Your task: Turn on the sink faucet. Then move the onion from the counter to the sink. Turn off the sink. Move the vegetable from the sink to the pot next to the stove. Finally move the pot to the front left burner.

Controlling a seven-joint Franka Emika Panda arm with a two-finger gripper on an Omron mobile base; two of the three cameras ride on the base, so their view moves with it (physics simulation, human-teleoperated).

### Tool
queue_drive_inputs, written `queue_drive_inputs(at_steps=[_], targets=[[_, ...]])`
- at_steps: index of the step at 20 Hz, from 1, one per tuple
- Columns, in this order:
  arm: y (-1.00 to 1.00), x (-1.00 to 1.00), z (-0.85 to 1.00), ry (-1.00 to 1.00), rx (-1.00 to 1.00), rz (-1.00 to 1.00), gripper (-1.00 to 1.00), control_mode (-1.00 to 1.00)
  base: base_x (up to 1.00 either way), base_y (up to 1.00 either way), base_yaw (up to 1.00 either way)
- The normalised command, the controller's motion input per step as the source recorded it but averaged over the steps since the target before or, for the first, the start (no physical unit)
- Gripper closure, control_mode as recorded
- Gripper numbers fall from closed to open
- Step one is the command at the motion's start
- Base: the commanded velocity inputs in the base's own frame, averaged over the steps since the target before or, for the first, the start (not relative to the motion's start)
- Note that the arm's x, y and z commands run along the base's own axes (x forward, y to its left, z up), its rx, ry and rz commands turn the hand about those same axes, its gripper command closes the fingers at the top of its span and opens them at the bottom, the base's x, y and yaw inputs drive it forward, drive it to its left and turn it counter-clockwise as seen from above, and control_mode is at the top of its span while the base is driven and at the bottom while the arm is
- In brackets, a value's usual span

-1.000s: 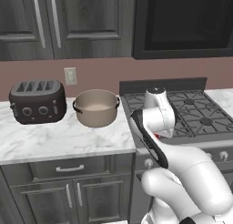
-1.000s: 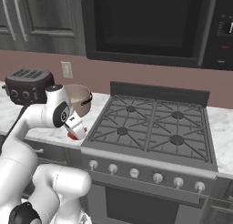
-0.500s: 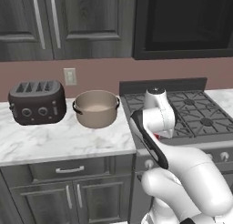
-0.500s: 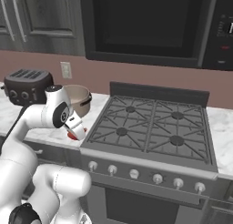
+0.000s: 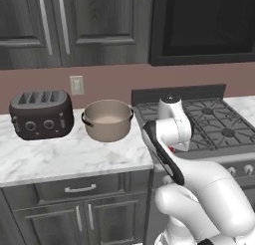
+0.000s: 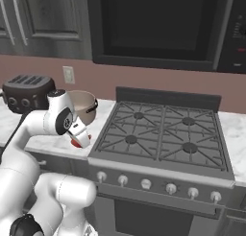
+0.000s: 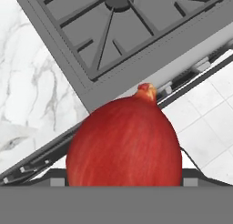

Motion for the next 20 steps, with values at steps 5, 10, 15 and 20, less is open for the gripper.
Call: queue_drive_inputs(at_steps=[5,10,15,20], targets=[[0.0,0.0,0.0,0.0,0.0,0.0,1.0,1.0,0.15,0.4,-0.07],[0.0,0.0,0.0,0.0,0.0,0.0,1.0,1.0,0.36,0.28,-0.06],[0.0,0.0,0.0,0.0,0.0,0.0,1.0,1.0,0.44,0.07,-0.03],[0.0,0.0,0.0,0.0,0.0,0.0,1.0,1.0,0.37,0.02,-0.02]])
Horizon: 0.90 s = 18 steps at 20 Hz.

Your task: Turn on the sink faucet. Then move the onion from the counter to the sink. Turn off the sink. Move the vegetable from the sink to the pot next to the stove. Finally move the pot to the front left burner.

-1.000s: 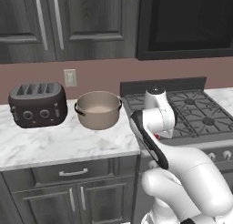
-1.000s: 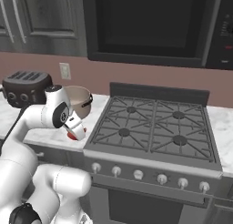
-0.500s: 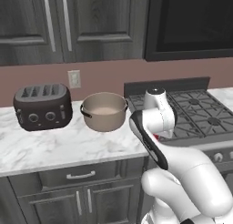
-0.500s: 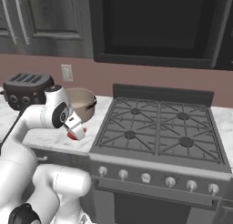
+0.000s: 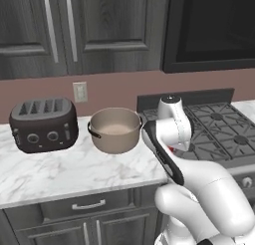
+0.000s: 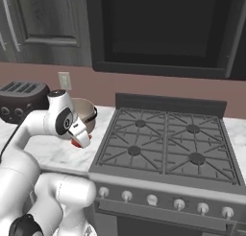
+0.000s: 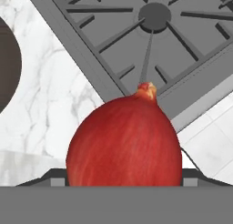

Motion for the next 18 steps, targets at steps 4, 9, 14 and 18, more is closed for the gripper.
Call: queue_drive_inputs(at_steps=[4,9,14,18], targets=[[0.0,0.0,0.0,0.0,0.0,0.0,1.0,1.0,0.31,0.07,-0.03],[0.0,0.0,0.0,0.0,0.0,0.0,1.0,1.0,0.38,0.03,-0.03],[0.0,0.0,0.0,0.0,0.0,0.0,1.0,1.0,0.38,0.0,-0.01],[0.0,0.0,0.0,0.0,0.0,0.0,1.0,1.0,0.0,0.0,0.0]])
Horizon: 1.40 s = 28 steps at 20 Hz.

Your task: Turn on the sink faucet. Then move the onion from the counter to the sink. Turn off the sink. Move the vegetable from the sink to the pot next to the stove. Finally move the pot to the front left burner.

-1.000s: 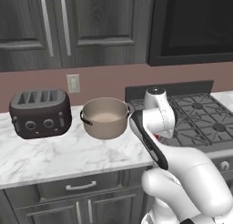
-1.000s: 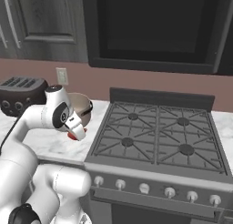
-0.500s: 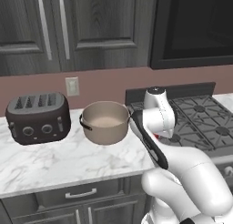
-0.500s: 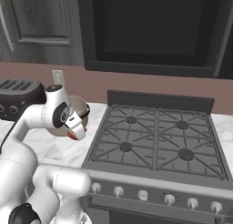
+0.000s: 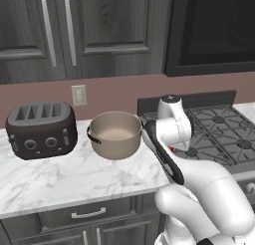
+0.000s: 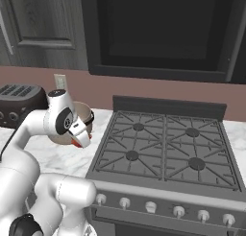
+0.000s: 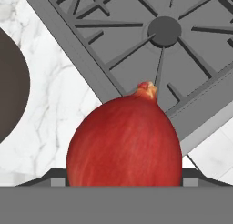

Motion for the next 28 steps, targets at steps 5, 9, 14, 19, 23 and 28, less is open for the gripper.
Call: queue_drive_inputs(at_steps=[5,9,14,19,23,28], targets=[[0.0,0.0,0.0,0.0,0.0,0.0,1.0,1.0,0.0,0.0,0.0],[0.0,0.0,0.0,0.0,0.0,0.0,1.0,1.0,0.0,0.0,0.0],[0.0,-0.02,0.0,-0.04,0.0,0.0,1.0,-1.0,0.0,0.0,0.0],[0.11,0.0,0.09,-0.12,0.0,0.0,1.0,-1.0,0.0,0.0,0.0],[0.39,0.0,0.23,-0.14,-0.03,0.0,1.0,-1.0,0.0,0.0,0.0],[0.35,0.08,0.33,-0.12,-0.02,0.0,1.0,-1.0,0.0,0.0,0.0]])
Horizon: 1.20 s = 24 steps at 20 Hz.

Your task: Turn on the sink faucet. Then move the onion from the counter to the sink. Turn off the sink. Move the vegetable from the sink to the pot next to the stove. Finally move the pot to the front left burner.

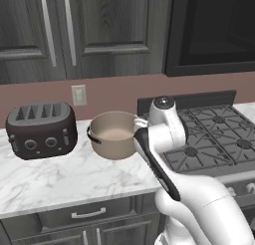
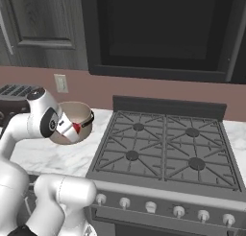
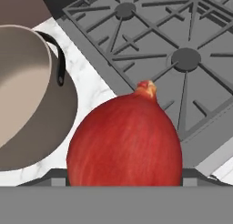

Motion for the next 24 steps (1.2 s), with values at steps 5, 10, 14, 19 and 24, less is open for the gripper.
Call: queue_drive_inputs(at_steps=[5,10,14,19,24], targets=[[0.12,0.24,0.15,0.02,-0.02,0.01,1.0,-1.0,0.0,0.0,0.0],[0.11,0.34,0.21,0.0,-0.01,0.04,1.0,-1.0,0.0,0.0,0.0],[0.2,0.38,0.24,0.0,0.0,0.07,1.0,-1.0,0.0,0.0,0.0],[0.24,0.38,0.11,0.0,-0.01,0.07,1.0,-1.0,0.0,0.0,0.0],[0.33,0.32,-0.02,0.0,-0.04,0.06,1.0,-1.0,0.0,0.0,0.0]])
